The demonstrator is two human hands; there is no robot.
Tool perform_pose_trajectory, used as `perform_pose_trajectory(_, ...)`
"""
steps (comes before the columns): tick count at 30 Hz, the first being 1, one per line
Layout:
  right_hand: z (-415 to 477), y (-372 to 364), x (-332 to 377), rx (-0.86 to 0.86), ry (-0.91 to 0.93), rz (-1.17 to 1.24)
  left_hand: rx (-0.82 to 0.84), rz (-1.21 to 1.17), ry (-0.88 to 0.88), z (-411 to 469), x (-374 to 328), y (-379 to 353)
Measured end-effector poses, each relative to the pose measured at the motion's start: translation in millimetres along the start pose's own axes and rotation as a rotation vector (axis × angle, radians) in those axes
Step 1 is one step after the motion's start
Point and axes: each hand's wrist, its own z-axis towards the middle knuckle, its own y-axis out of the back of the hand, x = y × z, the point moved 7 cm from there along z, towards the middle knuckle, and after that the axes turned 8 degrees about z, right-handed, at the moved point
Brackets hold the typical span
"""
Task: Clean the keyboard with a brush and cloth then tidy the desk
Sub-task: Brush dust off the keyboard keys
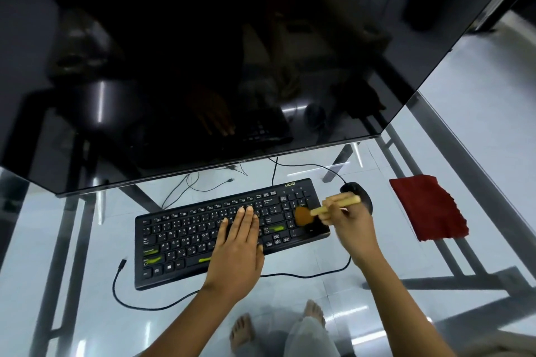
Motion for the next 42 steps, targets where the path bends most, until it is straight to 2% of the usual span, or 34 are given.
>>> perform_pose_trajectory(3, 6.1, -3.7, 9.8, -0.107, 0.067, 0.003, 0.0, 0.003, 0.0, -0.9, 0.3, 0.0)
perform_pose_trajectory(6, 14.7, -29.5, 7.6, 0.041, 0.0, 0.029, 0.007, -0.006, -0.001, -1.6, 0.8, -0.2)
perform_pose_trajectory(8, 12.7, -44.9, 20.8, 0.12, 0.062, -0.079, 0.006, -0.006, -0.002, -1.9, 2.3, -1.2)
perform_pose_trajectory(10, 15.1, -43.4, 36.4, 0.022, 0.181, -0.119, 0.009, -0.004, -0.004, -2.7, 2.5, -1.1)
perform_pose_trajectory(11, 17.6, -45.0, 36.6, 0.033, 0.164, -0.069, 0.007, -0.005, -0.006, -2.4, 2.5, -0.7)
perform_pose_trajectory(14, 17.5, -67.5, 27.5, 0.271, 0.047, -0.089, 0.012, -0.008, -0.016, -2.3, 3.5, -1.7)
perform_pose_trajectory(15, 16.9, -68.8, 27.9, 0.27, 0.053, -0.145, 0.013, -0.008, -0.016, -2.2, 3.9, -2.1)
perform_pose_trajectory(18, 24.9, -49.2, 35.6, 0.045, 0.13, -0.152, 0.018, -0.017, -0.007, -1.3, 4.5, -1.9)
perform_pose_trajectory(21, 20.3, -61.8, 28.8, 0.242, 0.056, -0.159, 0.022, -0.024, -0.009, -1.5, 5.1, -2.5)
perform_pose_trajectory(22, 18.6, -62.4, 27.3, 0.256, 0.046, -0.17, 0.021, -0.026, -0.009, -1.5, 5.3, -2.4)
perform_pose_trajectory(25, 23.4, -39.9, 32.8, 0.031, 0.094, -0.116, 0.01, -0.034, -0.01, -1.1, 6.5, -0.2)
perform_pose_trajectory(27, 22.6, -40.4, 27.5, 0.11, 0.061, -0.062, -0.008, -0.046, -0.017, 0.9, 8.1, 3.5)
perform_pose_trajectory(29, 17.4, -45.7, 19.3, 0.208, 0.033, -0.123, -0.03, -0.054, -0.013, 4.7, 10.4, 9.8)
perform_pose_trajectory(32, 20.2, -22.5, 16.0, -0.005, 0.08, -0.14, -0.065, -0.07, 0.009, 14.0, 12.4, 20.3)
perform_pose_trajectory(33, 20.0, -20.7, 15.0, 0.006, 0.08, -0.099, -0.069, -0.073, 0.011, 17.2, 12.6, 21.6)
perform_pose_trajectory(35, 17.0, -28.4, 6.5, 0.137, -0.001, -0.031, -0.068, -0.069, 0.01, 21.9, 12.4, 21.4)
perform_pose_trajectory(36, 14.5, -30.5, 3.6, 0.163, -0.017, -0.065, -0.059, -0.061, 0.008, 22.6, 12.3, 19.8)
perform_pose_trajectory(39, 15.2, -12.8, 7.9, -0.032, 0.055, -0.099, -0.027, -0.052, -0.008, 22.5, 9.8, 14.6)
perform_pose_trajectory(40, 16.8, -10.7, 5.6, -0.024, 0.047, -0.07, -0.023, -0.053, -0.013, 21.9, 9.3, 13.1)
perform_pose_trajectory(42, 15.3, -19.3, -2.0, 0.106, -0.042, -0.018, -0.022, -0.055, -0.023, 20.5, 9.5, 10.4)
